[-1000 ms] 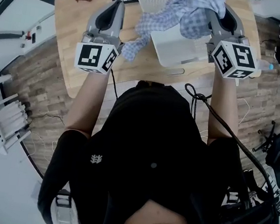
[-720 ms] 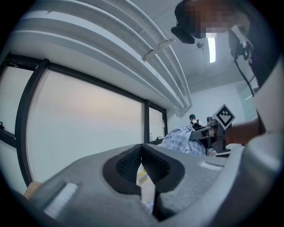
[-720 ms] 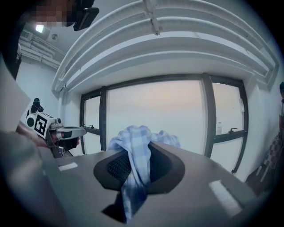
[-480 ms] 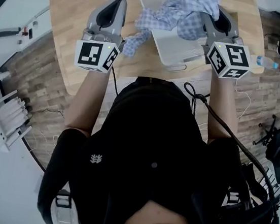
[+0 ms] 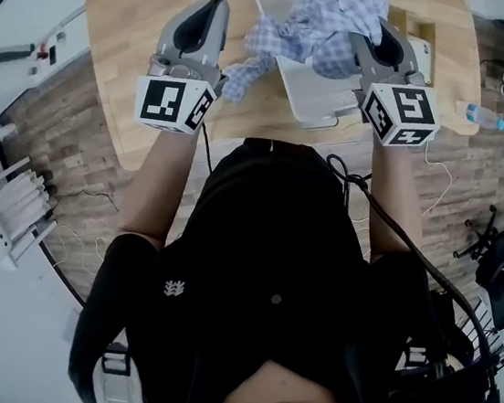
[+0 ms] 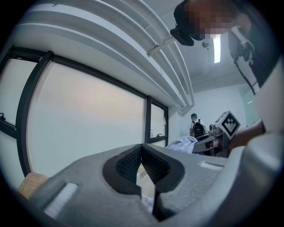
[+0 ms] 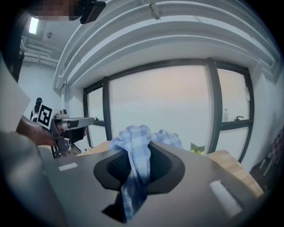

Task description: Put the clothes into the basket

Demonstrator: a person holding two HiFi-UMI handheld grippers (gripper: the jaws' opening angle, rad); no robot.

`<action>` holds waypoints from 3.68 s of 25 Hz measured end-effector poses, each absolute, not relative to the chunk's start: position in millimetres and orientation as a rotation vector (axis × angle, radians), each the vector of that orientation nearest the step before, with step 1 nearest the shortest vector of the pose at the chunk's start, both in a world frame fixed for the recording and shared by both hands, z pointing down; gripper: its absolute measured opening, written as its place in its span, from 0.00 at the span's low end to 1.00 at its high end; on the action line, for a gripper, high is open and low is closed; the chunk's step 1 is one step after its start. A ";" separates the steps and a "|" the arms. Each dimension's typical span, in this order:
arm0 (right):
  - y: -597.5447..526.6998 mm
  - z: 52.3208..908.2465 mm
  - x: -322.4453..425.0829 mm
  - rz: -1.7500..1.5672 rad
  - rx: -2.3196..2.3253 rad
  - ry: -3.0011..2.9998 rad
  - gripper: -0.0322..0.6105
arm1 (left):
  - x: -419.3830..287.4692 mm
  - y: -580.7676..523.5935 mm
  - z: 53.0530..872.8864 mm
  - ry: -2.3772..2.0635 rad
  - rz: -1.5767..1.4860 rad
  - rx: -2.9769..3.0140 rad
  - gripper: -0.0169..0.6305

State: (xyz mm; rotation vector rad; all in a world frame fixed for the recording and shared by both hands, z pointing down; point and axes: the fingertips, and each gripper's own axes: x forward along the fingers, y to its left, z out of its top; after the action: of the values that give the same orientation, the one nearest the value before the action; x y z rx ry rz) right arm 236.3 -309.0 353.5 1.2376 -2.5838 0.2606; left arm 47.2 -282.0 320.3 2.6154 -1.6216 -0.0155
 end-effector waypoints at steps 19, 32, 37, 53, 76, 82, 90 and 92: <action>-318.5 402.5 232.4 0.390 1.191 -2.543 0.17 | 51.4 -295.2 352.0 -1.587 0.047 2.573 0.03; -324.2 431.9 236.5 0.482 1.141 -2.510 0.17 | 65.2 -306.8 369.2 -1.557 0.076 2.550 0.03; -324.7 438.7 237.1 0.513 1.119 -2.515 0.18 | 68.9 -308.7 376.1 -1.556 0.091 2.539 0.03; -330.2 465.8 226.8 0.463 1.100 -2.419 0.26 | 57.4 -306.3 397.4 -1.532 0.159 2.528 0.03; -333.4 408.5 236.3 0.359 1.264 -2.497 0.37 | 48.1 -291.9 358.4 -1.596 0.102 2.560 0.03; -316.1 373.1 225.0 0.388 1.206 -2.664 0.34 | 47.8 -286.2 325.4 -1.633 0.052 2.597 0.03; -298.2 329.1 231.0 0.269 1.269 -2.712 0.19 | 53.3 -259.2 299.2 -1.625 -0.002 2.625 0.03; -294.5 317.7 231.9 0.249 1.272 -2.733 0.19 | 57.5 -252.1 294.8 -1.610 -0.005 2.640 0.03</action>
State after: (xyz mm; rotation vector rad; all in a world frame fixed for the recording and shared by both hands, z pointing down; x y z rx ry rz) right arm 231.9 -294.5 317.7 1.2720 -2.7332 0.2492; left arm 57.5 -252.1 294.8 2.6403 -1.6101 -0.0046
